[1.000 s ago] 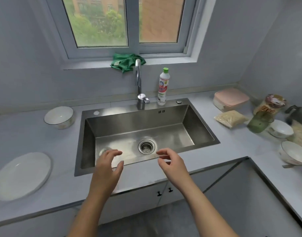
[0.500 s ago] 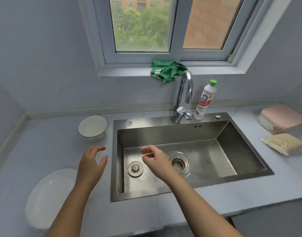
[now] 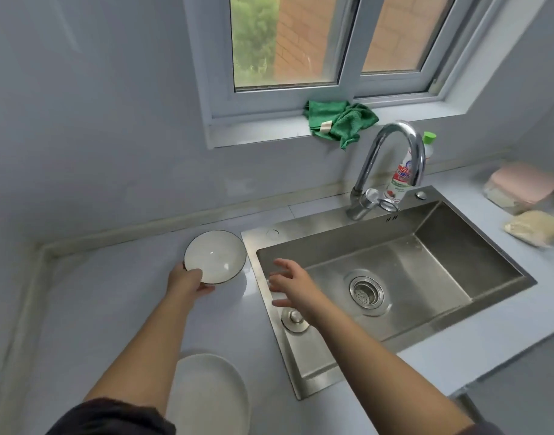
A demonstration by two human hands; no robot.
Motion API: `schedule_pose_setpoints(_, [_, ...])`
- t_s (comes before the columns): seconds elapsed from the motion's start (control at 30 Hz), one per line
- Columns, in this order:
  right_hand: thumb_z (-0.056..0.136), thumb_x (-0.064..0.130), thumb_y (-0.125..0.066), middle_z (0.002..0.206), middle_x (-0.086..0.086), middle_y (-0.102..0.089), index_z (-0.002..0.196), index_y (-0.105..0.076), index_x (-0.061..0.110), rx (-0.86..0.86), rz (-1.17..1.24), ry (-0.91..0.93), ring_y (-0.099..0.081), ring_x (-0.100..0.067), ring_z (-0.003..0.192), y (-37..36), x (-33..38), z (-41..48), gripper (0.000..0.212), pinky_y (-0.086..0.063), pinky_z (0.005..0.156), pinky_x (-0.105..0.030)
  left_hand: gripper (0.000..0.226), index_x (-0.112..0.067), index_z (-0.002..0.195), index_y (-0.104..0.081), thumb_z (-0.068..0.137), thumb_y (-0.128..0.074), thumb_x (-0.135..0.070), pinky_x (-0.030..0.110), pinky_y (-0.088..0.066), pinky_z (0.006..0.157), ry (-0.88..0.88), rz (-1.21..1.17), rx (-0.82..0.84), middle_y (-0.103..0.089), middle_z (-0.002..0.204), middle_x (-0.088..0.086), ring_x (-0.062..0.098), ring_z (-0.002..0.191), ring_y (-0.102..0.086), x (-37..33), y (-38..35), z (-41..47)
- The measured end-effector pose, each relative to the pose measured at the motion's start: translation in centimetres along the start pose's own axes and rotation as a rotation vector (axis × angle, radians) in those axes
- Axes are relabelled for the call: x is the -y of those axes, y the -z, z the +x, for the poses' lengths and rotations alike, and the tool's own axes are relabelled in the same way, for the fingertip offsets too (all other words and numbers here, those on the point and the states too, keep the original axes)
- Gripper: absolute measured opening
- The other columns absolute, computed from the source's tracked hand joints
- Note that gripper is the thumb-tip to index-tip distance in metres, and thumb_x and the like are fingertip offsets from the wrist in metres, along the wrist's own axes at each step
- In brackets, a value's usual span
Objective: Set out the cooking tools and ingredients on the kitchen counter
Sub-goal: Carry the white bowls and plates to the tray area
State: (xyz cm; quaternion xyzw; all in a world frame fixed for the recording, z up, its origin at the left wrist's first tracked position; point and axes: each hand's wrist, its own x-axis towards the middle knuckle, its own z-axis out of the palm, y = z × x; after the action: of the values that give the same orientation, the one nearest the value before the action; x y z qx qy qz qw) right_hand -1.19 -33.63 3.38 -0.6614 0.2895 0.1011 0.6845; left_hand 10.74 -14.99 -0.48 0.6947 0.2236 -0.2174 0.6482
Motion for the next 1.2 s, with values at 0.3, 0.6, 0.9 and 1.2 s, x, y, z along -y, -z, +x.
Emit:
schedule_pose_setpoints(0.3, [0.089, -0.004, -0.042, 0.119, -0.007, -0.059, 0.126, -0.055, 0.027, 0.17, 0.26, -0.06, -0.063, -0.033, 0.098, -3.7, -0.8, -3.1, 0.05, -0.056, 0.084, -0.053, 0.049, -0.021, 0.116, -0.062, 0.084, -0.039, 0.008, 0.031, -0.057, 0.055, -0.186, 0.192, 0.308, -0.063, 0.104, 0.009, 0.027, 0.091, -0.062, 0.3, 5.1, -8.2])
schedule_pose_setpoints(0.6, [0.082, -0.012, -0.043, 0.113, -0.014, -0.06, 0.121, -0.06, 0.012, 0.194, 0.264, -0.264, -0.066, -0.033, 0.085, -8.7, -7.8, -8.5, 0.049, -0.059, 0.067, -0.045, 0.037, -0.022, 0.114, -0.063, 0.09, -0.045, 0.0, 0.034, -0.059, 0.061, -0.057, 0.278, 0.3, -0.066, 0.105, 0.01, 0.029, 0.089, -0.069, 6.3, 12.8, -12.8])
schedule_pose_setpoints(0.9, [0.082, -0.014, -0.041, 0.124, -0.019, -0.055, 0.128, -0.055, 0.014, 0.165, 0.202, -0.345, -0.064, -0.036, 0.088, -10.6, -11.5, -11.4, 0.055, -0.06, 0.067, -0.047, 0.041, -0.018, 0.11, -0.062, 0.088, -0.039, 0.007, 0.037, -0.06, 0.06, 0.039, 0.305, 0.281, -0.065, 0.102, 0.015, 0.033, 0.084, -0.068, 11.1, 15.0, -14.3])
schedule_pose_setpoints(1.2, [0.084, -0.013, -0.041, 0.107, -0.011, -0.055, 0.125, -0.054, 0.015, 0.111, 0.159, -0.338, -0.061, -0.03, 0.083, -10.8, -12.1, -12.3, 0.051, -0.059, 0.061, -0.04, 0.041, -0.016, 0.112, -0.061, 0.088, -0.038, 0.007, 0.032, -0.057, 0.054, 0.043, 0.333, 0.276, -0.064, 0.103, 0.017, 0.032, 0.083, -0.067, 12.3, 14.7, -14.6])
